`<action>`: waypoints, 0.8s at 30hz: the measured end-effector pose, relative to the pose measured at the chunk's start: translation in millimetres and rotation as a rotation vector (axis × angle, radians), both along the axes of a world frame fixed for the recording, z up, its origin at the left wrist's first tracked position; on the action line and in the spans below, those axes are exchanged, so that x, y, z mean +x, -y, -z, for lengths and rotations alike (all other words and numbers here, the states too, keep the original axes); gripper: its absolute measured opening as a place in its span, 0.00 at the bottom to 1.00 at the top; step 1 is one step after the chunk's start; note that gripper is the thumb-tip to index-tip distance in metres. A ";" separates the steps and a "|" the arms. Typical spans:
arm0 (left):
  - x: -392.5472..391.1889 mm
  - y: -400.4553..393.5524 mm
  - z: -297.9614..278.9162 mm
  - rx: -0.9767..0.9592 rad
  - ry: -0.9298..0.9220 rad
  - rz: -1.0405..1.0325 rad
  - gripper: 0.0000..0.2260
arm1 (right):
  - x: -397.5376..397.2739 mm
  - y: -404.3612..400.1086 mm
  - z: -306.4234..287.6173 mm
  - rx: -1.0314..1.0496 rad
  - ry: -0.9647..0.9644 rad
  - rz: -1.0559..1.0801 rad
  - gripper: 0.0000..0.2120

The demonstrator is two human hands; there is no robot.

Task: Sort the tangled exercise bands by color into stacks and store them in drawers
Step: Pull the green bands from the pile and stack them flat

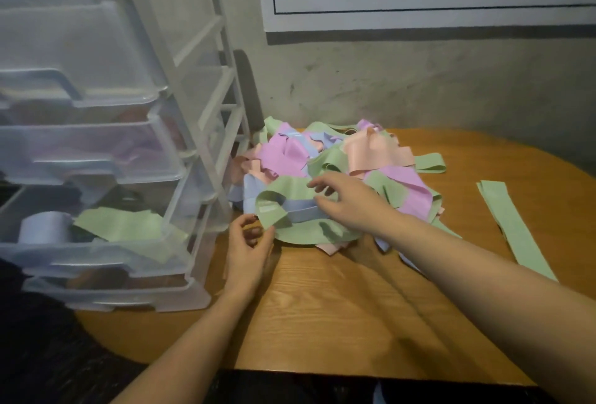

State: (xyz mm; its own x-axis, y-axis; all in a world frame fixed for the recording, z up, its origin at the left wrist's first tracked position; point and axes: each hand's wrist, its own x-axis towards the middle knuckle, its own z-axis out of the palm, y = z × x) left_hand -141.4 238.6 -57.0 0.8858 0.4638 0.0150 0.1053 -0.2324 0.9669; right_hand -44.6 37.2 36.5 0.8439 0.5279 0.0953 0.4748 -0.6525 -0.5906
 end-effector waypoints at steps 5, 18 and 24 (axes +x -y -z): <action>-2.2 4.4 -4.0 -0.068 0.040 0.024 0.22 | 17.8 -45.8 -4.7 -0.052 0.026 -0.030 0.19; -5.0 8.9 -18.9 -0.367 0.060 0.030 0.12 | 22.0 -51.2 13.7 -0.099 -0.045 0.070 0.12; -10.0 15.4 -62.9 -0.322 0.127 0.117 0.11 | 12.0 -19.1 -10.2 0.142 -0.176 0.027 0.08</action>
